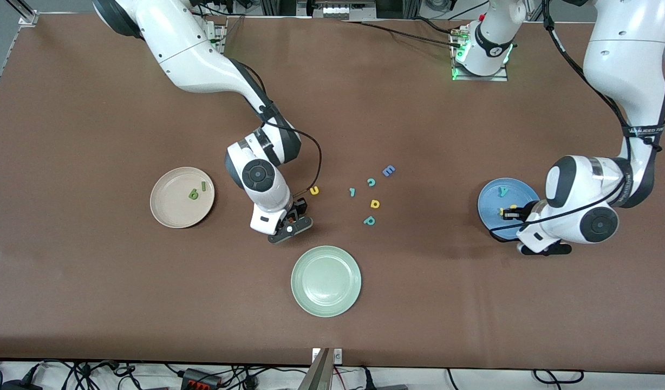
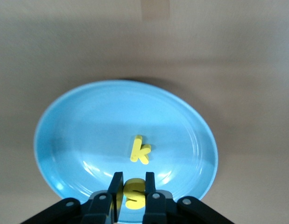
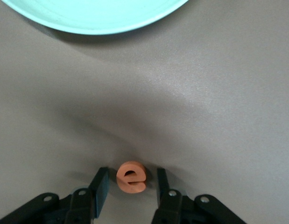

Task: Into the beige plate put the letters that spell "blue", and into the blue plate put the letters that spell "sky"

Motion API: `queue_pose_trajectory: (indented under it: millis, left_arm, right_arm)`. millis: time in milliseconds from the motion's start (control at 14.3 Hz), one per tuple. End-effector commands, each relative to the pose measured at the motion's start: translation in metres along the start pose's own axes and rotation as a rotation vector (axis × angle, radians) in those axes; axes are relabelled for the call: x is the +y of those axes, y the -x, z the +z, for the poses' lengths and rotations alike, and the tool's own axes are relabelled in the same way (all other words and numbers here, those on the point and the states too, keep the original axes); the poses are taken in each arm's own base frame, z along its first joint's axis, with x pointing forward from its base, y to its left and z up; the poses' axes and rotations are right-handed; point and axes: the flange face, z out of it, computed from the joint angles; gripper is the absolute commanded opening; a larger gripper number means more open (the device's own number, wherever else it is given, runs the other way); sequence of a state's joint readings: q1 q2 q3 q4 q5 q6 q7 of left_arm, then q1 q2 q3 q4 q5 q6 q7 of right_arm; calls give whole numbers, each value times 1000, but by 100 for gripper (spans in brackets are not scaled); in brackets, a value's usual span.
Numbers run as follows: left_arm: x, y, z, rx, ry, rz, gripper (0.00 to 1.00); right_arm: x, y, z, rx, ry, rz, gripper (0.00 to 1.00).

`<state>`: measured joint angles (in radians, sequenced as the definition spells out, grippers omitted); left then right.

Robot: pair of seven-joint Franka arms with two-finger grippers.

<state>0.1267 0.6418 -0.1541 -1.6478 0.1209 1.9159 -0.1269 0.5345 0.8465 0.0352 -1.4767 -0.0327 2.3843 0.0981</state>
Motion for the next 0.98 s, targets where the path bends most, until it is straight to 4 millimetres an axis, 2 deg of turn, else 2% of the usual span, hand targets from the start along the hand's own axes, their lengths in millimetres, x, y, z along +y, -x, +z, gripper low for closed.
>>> queue_pose_trajectory:
  millis: [0,70,140,279,349,488,558,698,837,907]
  left_arm:
    - [-8,7,-4,-1,-19,4,100]
    - [-8,7,-7,4,-19,2,100]
    - [-8,8,-13,14,-18,2,100]
    - [-10,10,-31,42,-19,-1,100]
    - [-13,14,-46,58,-21,-5,100]
    - [-15,17,-84,105,-23,-8,100]
    - [-18,16,-100,114,-23,-13,100]
    - [-24,17,-130,135,-24,-21,100]
    - [-25,28,-167,167,-27,-18,100]
    - [-18,33,-169,138,-28,2,100]
  right_arm:
    - [2,-4,2,11,11,-27,22]
    - [4,-5,1,10,11,-25,10]
    - [5,-5,-1,12,9,-24,5]
    - [10,-8,-13,19,6,-11,0]
    - [29,-6,-18,0,13,12,0]
    - [81,-1,-48,-69,21,60,0]
    - [108,9,-66,-137,22,58,0]
    - [166,46,-92,-248,3,96,0]
    - [206,91,-102,-305,-11,132,0]
    - [221,111,-101,-330,-17,157,0]
